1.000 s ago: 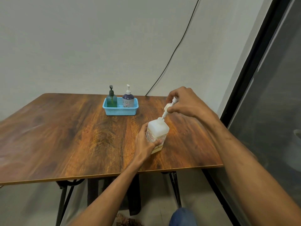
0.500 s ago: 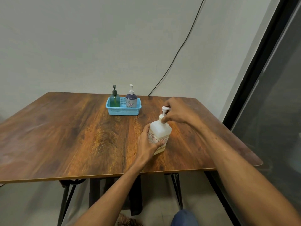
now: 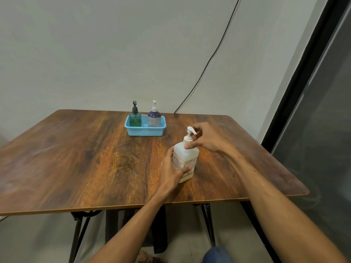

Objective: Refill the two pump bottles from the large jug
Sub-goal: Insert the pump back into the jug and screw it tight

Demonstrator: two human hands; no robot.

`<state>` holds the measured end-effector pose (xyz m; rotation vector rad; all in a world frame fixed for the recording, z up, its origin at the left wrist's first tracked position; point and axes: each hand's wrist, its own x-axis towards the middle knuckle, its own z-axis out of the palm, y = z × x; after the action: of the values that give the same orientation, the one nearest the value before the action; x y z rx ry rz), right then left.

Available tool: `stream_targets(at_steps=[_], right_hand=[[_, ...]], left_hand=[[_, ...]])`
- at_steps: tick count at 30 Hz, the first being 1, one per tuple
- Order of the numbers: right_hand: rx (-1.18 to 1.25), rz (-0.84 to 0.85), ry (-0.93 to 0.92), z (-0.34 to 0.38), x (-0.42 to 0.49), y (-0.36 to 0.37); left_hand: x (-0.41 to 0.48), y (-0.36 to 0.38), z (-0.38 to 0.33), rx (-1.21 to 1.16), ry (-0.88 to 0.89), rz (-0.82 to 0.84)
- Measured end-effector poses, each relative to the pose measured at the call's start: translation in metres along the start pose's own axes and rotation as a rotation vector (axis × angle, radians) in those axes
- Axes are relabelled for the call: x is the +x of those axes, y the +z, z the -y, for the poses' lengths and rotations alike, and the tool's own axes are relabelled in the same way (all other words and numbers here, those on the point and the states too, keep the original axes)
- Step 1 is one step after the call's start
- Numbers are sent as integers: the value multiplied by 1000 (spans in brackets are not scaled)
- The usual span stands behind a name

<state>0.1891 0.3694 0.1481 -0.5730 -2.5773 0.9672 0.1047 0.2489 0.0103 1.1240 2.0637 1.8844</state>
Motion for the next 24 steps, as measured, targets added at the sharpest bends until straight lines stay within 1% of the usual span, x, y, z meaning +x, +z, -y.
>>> stream_targets(at_steps=[1,4,6,8,15,20,24], right_hand=[[43,-10,6,-4,1,2],[155,-141,26,-16,4,16],[192,-193,28,-21,4,24],[217,-196,28,-23,3,27],[419,-181,13,-25,6,25],[434,-311,17,-22,6,40],[472,-257,10,-29,6,41]], left_hand=[[0,0,0,1,0,1],[0,0,1,5,-6,13],[1,-1,1,0,-19,14],[2,-1,1,-3,-29,12],[2,-1,7,-2,-8,6],[3,0,6,-19,-10,5],[3,-1,8,-17,-2,7]])
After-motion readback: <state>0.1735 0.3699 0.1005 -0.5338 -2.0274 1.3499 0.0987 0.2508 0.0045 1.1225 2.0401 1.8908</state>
